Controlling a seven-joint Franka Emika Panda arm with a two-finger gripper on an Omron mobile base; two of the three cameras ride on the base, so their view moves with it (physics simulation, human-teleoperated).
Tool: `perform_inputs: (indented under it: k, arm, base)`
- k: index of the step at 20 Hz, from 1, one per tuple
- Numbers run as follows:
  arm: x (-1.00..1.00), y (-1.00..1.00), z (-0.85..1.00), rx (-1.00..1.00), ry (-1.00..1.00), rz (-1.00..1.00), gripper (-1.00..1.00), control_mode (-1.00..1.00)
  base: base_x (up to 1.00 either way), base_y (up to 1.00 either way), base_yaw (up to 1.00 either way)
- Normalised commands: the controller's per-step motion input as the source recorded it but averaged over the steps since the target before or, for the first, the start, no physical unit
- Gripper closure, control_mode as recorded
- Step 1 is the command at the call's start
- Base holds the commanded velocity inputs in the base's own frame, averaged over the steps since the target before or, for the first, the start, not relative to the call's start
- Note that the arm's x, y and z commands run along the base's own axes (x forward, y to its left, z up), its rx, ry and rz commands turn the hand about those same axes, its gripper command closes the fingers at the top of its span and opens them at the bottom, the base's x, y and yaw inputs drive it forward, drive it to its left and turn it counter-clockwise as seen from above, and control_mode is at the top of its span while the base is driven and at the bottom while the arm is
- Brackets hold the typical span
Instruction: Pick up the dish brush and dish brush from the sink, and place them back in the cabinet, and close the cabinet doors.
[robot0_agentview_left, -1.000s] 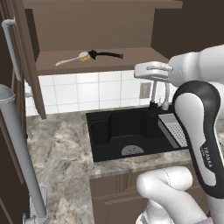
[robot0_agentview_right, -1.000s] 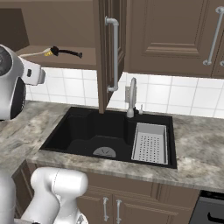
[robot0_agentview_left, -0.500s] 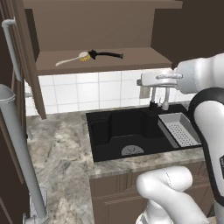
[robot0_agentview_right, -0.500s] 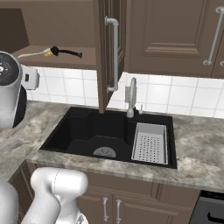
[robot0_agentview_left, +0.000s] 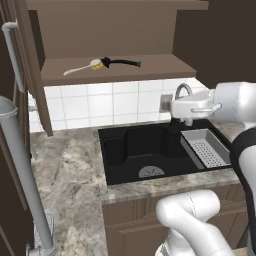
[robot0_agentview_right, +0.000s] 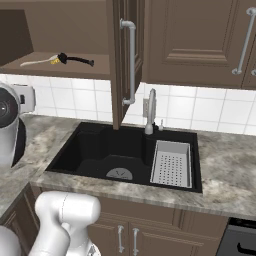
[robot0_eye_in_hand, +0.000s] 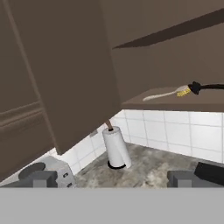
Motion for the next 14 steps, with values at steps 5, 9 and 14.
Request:
perform_inputs:
  k: [5, 9, 14]
  arm:
    - [-0.31, 0.11, 0.0, 0.0, -0.13, 0.02, -1.0, -1.0]
    - [-0.3, 0.11, -0.01, 0.0, -0.12, 0.04, -1.0, -1.0]
    - [-0.34, 0.09, -0.05, 0.02, -0.17, 0.06, -1.0, -1.0]
  base:
    - [0.0, 0.0, 0.0]
    - [0.0, 0.0, 0.0]
    - [0.0, 0.0, 0.0]
